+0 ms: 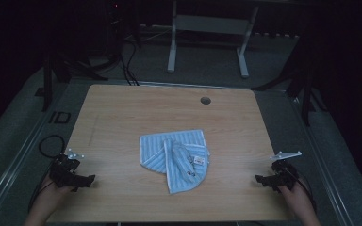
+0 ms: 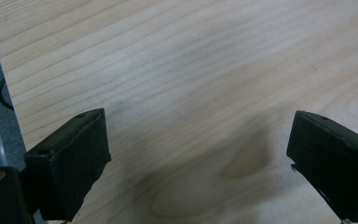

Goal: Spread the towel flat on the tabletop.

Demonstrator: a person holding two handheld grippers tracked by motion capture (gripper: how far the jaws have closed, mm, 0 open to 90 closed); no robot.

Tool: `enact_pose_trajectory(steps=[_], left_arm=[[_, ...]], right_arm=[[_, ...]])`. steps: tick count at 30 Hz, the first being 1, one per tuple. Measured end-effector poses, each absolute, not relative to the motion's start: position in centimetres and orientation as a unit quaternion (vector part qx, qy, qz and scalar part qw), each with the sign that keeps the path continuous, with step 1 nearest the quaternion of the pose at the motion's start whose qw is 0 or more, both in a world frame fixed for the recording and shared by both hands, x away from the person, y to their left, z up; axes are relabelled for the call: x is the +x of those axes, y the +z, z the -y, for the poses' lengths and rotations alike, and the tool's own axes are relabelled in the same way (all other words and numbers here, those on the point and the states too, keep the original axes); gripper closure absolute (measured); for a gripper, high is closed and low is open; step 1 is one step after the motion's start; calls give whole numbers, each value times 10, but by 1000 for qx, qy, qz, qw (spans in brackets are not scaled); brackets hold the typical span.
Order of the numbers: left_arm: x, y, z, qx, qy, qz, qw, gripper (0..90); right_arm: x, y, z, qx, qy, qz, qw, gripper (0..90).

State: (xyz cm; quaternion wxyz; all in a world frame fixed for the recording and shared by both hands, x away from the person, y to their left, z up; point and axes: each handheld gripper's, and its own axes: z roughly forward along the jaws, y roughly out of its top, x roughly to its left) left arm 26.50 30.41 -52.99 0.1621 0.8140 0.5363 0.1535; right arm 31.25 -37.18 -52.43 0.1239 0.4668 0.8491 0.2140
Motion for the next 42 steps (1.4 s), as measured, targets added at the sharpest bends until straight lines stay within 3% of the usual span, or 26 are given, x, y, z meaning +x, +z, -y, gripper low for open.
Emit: enact_pose_trajectory(steps=[9,21,31,42], left_arm=[[263,-528,-291,850,104,-512,66,44],[261,-523,-298,853,40,-520,4,39],[256,-523,-301,858,16,-513,-21,40],[260,-523,-288,870,11,-493,-11,41]], right_arm=[[319,-506,354,392,126,-908,73,134],[323,-506,343,331,-7,-943,15,141],[323,-508,347,327,-70,-942,-39,147],[336,-503,344,319,-59,-945,-34,146]])
